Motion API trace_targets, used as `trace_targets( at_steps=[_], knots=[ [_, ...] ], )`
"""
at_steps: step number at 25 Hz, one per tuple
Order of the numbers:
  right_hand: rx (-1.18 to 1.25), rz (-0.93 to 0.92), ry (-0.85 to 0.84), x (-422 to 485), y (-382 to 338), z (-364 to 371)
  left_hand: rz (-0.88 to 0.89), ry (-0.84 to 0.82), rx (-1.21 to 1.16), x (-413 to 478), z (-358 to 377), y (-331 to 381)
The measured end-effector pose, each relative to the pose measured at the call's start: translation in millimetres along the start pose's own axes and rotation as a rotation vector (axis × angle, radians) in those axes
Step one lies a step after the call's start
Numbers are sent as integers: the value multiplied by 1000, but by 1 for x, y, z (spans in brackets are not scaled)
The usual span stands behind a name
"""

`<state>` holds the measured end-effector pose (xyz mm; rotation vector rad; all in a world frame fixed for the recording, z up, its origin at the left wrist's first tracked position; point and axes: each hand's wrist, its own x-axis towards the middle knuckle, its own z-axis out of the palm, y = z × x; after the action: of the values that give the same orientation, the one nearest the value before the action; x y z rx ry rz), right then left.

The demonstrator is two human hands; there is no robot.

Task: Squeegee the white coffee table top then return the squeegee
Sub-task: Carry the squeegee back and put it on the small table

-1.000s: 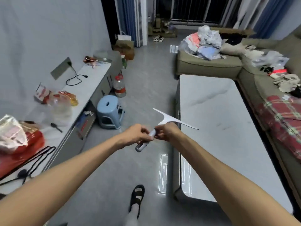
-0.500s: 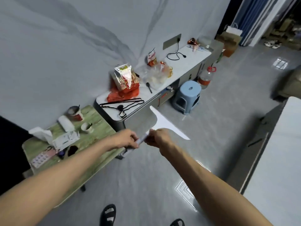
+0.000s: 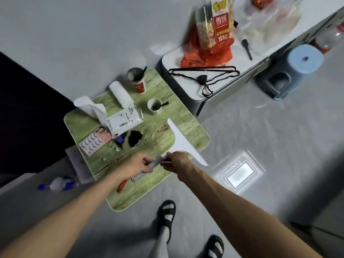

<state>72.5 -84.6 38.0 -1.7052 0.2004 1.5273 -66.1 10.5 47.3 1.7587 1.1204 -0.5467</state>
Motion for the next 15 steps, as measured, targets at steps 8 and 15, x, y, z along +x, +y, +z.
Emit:
trace_targets(
  at_steps=[8,15],
  knots=[
    [-104,-78,126,176,65,48,-49,146,-16,148,44,-110],
    [-120,-38,-10,167,65,24,-40,137,307,149,53,-98]
  ],
)
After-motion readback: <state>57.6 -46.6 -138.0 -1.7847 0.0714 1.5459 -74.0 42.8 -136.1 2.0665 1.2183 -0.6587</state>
